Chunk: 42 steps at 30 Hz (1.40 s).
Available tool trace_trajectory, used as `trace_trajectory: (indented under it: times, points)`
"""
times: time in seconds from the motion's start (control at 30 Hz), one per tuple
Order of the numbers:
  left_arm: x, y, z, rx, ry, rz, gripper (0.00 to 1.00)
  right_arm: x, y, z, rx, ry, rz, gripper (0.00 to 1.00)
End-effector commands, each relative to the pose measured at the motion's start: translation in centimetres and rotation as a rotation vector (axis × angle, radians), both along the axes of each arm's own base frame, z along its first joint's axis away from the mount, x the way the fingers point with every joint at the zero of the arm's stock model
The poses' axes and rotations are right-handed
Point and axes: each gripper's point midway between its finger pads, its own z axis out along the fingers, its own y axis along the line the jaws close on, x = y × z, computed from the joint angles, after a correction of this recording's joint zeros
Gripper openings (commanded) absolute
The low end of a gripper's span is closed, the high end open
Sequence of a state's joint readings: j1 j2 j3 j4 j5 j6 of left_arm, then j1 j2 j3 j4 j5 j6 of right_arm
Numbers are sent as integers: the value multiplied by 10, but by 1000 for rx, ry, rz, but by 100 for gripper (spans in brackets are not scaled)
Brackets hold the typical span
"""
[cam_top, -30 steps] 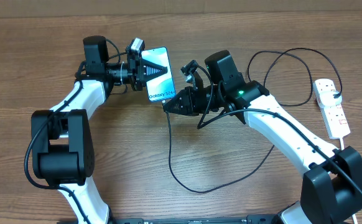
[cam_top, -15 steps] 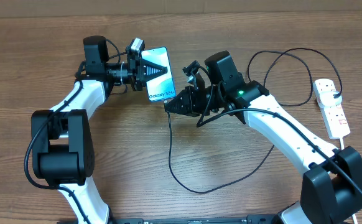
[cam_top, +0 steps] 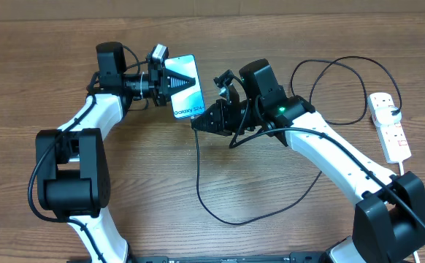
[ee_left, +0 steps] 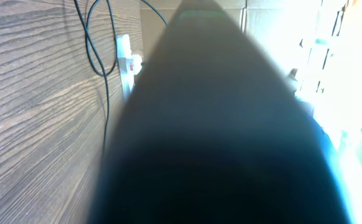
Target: Plug charger to phone and switch on socket
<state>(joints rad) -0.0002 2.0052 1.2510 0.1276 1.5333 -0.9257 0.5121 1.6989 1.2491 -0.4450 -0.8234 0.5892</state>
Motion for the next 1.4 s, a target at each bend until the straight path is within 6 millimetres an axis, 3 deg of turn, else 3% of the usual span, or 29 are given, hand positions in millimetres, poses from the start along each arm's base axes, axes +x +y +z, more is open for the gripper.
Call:
trace_trajectory:
  times: [0.0,1.1,1.37]
  points:
    - [-4,0,8,-22,-14,-30,4,2,0,-4,-4,15,-13,4]
    - [-3,-8,8,-8,-8,-30,4,6,1,-3,0,22,-36,4]
    - [-2,-8,8,-8,-11,-29,4,-7,-1,-23,-27,181,-95,4]
